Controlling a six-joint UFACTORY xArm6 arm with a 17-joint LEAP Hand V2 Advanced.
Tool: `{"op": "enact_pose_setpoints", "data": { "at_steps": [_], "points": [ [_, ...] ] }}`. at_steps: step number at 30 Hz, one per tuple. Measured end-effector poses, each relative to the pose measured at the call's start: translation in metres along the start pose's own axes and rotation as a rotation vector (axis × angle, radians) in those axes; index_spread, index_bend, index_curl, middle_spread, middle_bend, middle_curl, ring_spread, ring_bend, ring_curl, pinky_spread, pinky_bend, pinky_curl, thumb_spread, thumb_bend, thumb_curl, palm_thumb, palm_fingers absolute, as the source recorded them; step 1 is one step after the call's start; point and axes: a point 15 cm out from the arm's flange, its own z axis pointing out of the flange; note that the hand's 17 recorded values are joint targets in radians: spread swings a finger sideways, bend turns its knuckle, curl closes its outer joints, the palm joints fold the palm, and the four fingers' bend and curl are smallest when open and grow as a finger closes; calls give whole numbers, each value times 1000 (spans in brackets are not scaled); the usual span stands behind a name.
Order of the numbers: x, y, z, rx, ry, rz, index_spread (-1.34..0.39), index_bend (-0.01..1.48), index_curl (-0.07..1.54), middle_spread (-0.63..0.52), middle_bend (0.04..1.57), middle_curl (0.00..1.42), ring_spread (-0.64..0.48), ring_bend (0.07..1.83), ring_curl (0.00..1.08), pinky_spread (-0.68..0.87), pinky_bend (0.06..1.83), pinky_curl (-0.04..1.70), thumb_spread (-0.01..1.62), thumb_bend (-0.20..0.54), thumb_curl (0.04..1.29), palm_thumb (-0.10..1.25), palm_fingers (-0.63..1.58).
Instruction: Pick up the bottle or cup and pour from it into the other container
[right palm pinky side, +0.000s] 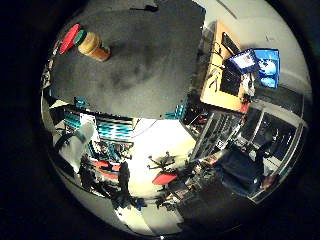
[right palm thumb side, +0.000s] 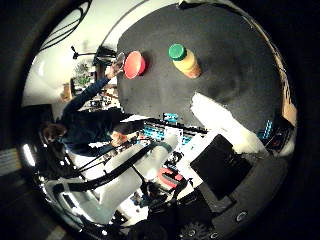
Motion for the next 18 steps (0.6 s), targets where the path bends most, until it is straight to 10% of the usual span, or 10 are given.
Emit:
{"op": "enact_pose_setpoints", "data": {
  "at_steps": [18],
  "points": [
    [1, -17, -24, 452, -346, 62, -322, 142, 279, -66, 285, 394, 18, 551, 220, 436, 898, -3, 1061, -30, 416, 694, 345]
  ]
}}
